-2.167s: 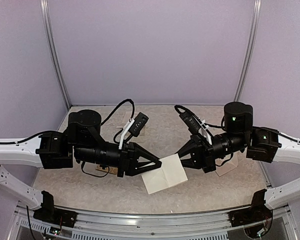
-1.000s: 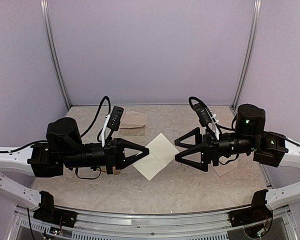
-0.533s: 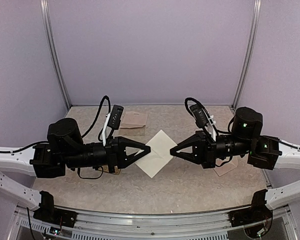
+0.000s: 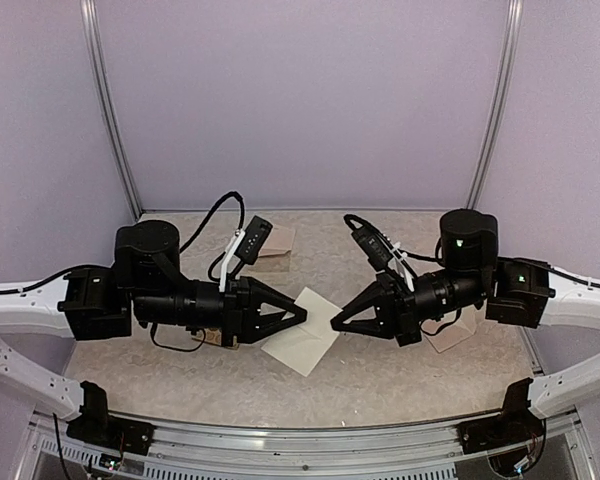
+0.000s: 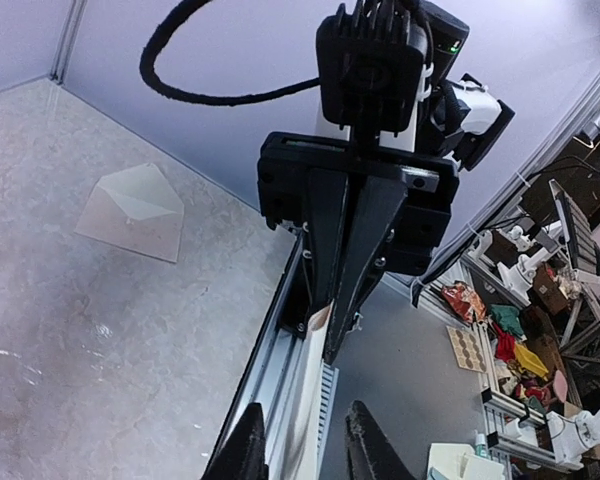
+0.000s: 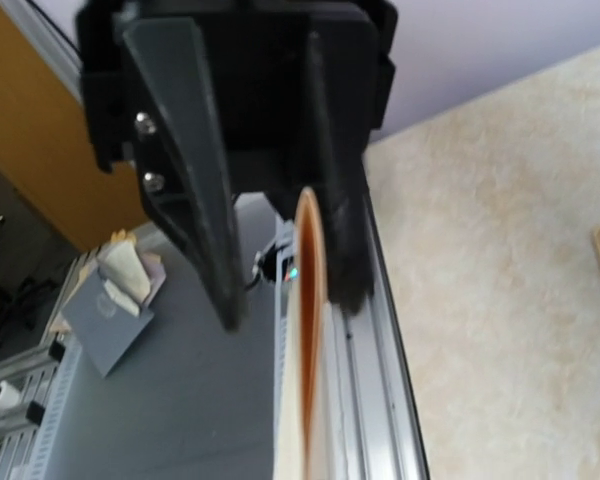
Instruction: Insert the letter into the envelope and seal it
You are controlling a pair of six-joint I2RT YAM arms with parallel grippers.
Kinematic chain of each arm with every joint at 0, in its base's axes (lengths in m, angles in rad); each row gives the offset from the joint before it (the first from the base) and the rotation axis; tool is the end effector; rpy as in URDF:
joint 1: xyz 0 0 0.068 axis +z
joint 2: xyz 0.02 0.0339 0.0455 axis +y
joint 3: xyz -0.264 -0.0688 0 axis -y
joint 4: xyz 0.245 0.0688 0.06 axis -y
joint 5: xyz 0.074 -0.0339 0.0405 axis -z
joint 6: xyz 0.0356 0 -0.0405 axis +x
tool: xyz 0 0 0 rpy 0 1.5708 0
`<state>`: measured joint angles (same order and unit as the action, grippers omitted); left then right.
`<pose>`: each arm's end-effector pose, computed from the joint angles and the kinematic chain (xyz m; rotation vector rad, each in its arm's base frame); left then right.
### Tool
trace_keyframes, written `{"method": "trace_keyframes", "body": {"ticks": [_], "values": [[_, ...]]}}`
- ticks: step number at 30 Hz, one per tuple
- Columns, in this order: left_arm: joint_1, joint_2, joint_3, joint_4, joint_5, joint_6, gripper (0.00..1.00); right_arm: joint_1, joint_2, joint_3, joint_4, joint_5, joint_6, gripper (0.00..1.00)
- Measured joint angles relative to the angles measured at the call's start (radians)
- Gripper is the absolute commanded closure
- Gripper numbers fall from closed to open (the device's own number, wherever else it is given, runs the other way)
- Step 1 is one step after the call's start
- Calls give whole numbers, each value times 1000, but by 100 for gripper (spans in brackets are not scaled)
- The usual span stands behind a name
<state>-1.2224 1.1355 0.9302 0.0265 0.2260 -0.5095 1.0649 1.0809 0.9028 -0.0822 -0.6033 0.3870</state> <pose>0.0839 -0.2544 0.3423 0.8660 1.7884 -1.4043 0.1022 0.2262 0.3355 -1.1335 1.7542 1.5090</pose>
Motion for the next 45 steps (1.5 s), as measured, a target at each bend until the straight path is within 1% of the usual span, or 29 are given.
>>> {"method": "trace_keyframes", "body": {"ticks": [1, 3, 7, 8, 11, 14, 15, 16, 18, 19, 20, 22, 25, 28, 31, 34, 38, 39, 40, 42, 45], "values": [[0, 9, 8, -19, 12, 8, 80, 0, 9, 2, -5, -6, -3, 100], [0, 24, 11, -48, 34, 13, 75, 0, 21, 3, -19, -12, -6, 100], [0, 35, 11, -102, 62, 19, 74, 0, 31, 14, -40, -20, -16, 100], [0, 35, 11, -110, 66, 19, 77, 0, 35, 22, -43, -22, -19, 100], [0, 35, 11, -125, 83, 22, 99, 0, 44, 44, -50, -26, -29, 100], [-1, 37, 11, -126, 98, 24, 100, 0, 51, 55, -59, -29, -35, 100], [-1, 37, 11, -128, 103, 25, 100, 0, 53, 56, -64, -28, -36, 97], [-1, 37, 11, -130, 105, 26, 100, 0, 54, 56, -69, -26, -37, 82], [-1, 40, 11, -131, 106, 26, 100, 0, 54, 56, -81, -10, -39, 48], [-1, 41, 11, -130, 102, 25, 100, 0, 54, 56, -88, 2, -34, 35], [0, 42, 11, -130, 95, 25, 100, 0, 54, 57, -94, 23, -39, 27], [8, 42, 11, -130, 74, 24, 100, -3, 51, 57, -112, 79, -33, 18], [46, 42, 8, -129, 46, 21, 100, -35, 33, 57, -149, 162, -19, 13], [117, 41, 6, -129, 21, 21, 100, -125, 2, 54, -192, 245, 8, 11], [208, 37, 1, -119, 20, 31, 100, -253, -24, 44, -249, 320, 31, 10], [339, 21, -19, -103, 35, 52, 100, -402, -33, 14, -313, 401, 47, 10], [561, -8, -47, -80, 94, 80, 100, -578, -20, -42, -386, 493, 48, 10], [610, -13, -56, -72, 112, 88, 100, -627, -9, -59, -395, 509, 48, 10], [683, -19, -69, -55, 136, 97, 100, -672, 3, -74, -400, 526, 47, 11], [778, -26, -90, -37, 160, 115, 100, -766, 31, -109, -401, 547, 44, 11], [887, -26, -113, -27, 186, 140, 100, -885, 61, -159, -401, 580, 41, 11]]}}
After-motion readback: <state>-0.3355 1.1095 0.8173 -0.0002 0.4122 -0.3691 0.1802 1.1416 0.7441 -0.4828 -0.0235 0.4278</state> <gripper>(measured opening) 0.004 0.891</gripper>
